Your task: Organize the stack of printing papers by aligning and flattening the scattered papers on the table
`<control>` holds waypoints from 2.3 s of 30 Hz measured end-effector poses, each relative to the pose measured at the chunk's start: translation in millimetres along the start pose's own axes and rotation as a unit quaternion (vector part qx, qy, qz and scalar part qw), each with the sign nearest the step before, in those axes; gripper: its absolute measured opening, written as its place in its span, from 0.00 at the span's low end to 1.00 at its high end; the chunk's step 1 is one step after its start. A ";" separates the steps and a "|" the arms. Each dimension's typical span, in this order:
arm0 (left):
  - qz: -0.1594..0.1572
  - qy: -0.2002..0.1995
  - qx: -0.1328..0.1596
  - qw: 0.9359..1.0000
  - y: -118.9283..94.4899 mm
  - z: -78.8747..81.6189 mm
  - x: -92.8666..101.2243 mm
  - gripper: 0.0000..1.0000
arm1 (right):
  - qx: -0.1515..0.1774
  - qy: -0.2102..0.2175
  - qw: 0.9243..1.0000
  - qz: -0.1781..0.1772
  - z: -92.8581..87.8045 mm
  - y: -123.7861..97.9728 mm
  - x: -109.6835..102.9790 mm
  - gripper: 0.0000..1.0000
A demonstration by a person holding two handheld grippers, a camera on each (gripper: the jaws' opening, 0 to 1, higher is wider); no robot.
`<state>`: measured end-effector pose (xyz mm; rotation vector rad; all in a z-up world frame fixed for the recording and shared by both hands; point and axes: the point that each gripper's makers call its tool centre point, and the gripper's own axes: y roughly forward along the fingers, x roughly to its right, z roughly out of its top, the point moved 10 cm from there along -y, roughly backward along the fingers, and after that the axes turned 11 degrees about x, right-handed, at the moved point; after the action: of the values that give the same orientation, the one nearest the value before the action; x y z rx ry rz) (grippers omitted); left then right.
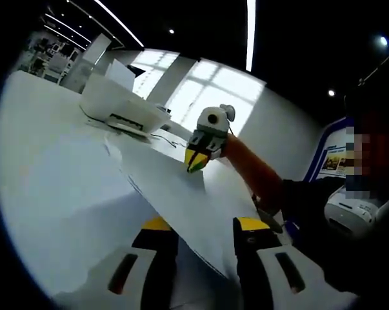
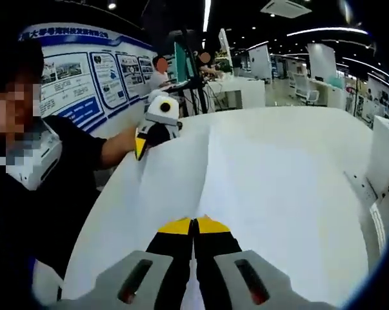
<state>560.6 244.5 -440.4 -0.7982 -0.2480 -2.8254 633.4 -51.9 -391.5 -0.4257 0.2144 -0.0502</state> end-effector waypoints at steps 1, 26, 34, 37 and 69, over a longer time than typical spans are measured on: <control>0.000 0.000 0.000 1.000 -0.1 0.1 -0.3 0.38 | 0.001 0.011 1.000 -0.004 -0.2 -0.2 1.7 0.00; 0.005 0.012 -0.015 1.000 -0.7 -1.5 -2.8 0.26 | 0.046 0.103 0.993 -0.029 -12.4 6.4 11.4 0.00; 0.009 0.021 -0.019 1.000 -2.9 -0.6 -6.6 0.12 | 0.040 0.108 0.993 -0.021 -17.7 10.4 6.5 0.00; 0.011 0.025 -0.023 0.999 -3.0 -1.5 -6.6 0.10 | 0.040 0.105 0.993 -0.021 -18.0 9.4 9.1 0.00; 0.010 0.032 -0.025 0.999 -4.1 -1.3 -3.1 0.06 | 0.083 0.003 0.988 -0.130 5.1 -33.2 -19.4 0.27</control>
<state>561.7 248.6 -443.5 -0.7130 -0.1605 -2.8425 615.5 -78.2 -369.4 -0.2858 0.1576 -0.3230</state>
